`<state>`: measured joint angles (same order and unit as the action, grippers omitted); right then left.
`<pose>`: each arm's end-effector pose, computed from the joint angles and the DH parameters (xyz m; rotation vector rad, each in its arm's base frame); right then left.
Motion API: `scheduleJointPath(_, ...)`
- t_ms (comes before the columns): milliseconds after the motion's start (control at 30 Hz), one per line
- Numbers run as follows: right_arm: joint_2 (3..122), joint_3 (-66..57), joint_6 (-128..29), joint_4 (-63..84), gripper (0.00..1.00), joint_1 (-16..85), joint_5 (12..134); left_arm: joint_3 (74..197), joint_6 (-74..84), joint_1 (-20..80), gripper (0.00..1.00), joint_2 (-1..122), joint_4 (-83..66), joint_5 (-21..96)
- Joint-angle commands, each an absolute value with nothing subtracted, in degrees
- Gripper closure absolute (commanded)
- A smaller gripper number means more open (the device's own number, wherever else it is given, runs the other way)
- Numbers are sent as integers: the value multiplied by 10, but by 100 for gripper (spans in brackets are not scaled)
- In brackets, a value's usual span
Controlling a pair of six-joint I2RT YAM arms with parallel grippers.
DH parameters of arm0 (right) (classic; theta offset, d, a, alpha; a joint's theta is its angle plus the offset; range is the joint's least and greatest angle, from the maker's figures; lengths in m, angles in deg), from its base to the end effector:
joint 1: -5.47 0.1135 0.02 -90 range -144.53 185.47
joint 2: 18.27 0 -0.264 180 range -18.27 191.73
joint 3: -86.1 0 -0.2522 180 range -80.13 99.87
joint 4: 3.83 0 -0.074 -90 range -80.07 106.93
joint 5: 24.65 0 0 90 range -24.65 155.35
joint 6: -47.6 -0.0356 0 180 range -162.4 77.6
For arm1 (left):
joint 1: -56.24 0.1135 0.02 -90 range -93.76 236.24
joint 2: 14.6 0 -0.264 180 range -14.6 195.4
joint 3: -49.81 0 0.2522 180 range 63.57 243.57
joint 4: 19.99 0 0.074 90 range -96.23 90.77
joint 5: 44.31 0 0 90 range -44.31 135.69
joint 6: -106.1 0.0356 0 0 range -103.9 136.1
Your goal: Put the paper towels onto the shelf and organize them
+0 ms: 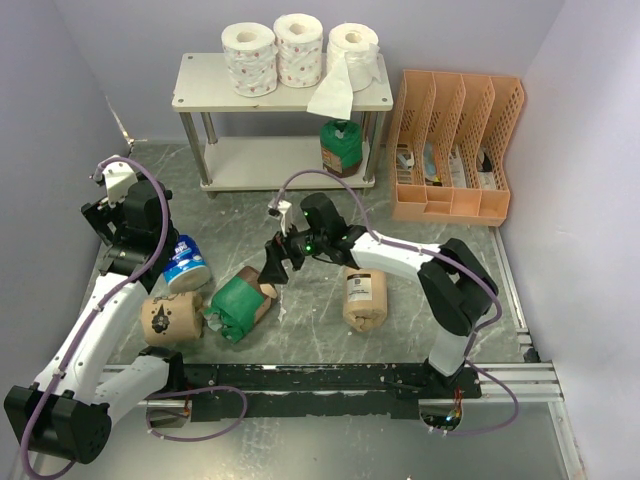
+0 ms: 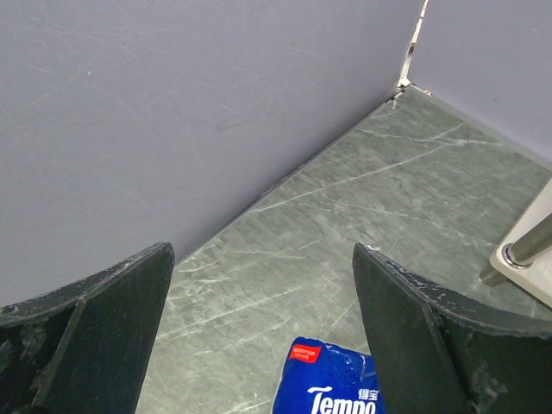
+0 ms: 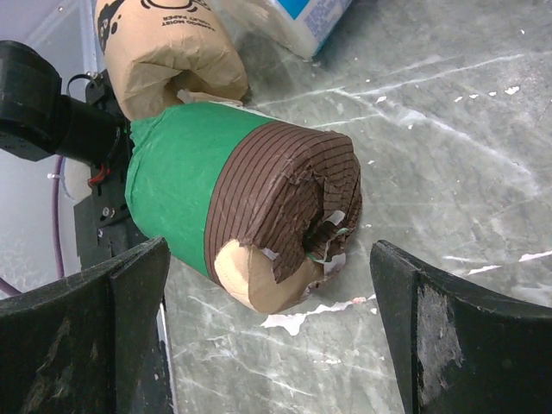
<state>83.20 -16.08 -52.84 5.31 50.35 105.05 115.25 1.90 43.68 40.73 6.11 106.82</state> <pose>0.2594 0.2904 0.2161 -1.0825 2.0057 1.2812 0.2076 -0.0143 0.3498 -0.7328 1.5850 0.6383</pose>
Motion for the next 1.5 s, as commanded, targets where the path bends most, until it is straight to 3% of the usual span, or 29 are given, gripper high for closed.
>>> scheduleJointPath(0, 846, -144, -521, 61, 0, 513, 1053, 1158, 15, 442, 4, 397, 61, 1058)
scheduleJointPath(433, 872, -132, -498, 72, 3, 544, 1061, 1157, 15, 442, 4, 395, 62, 1058)
scheduleJointPath(700, 889, -118, -452, 99, 75, 553, 1069, 1159, 16, 442, 4, 395, 63, 1057)
scheduleJointPath(833, 881, -127, -433, 97, 91, 558, 1069, 1156, 18, 442, 4, 393, 59, 1055)
scheduleJointPath(867, 878, -129, -429, 97, 100, 559, 1069, 1156, 19, 442, 4, 393, 59, 1055)
scheduleJointPath(1100, 829, -124, -365, 118, 100, 560, 1041, 1156, 19, 442, 4, 394, 60, 1056)
scheduleJointPath(1467, 743, 18, -46, 313, 100, 560, 811, 1159, 10, 442, 4, 404, 66, 1052)
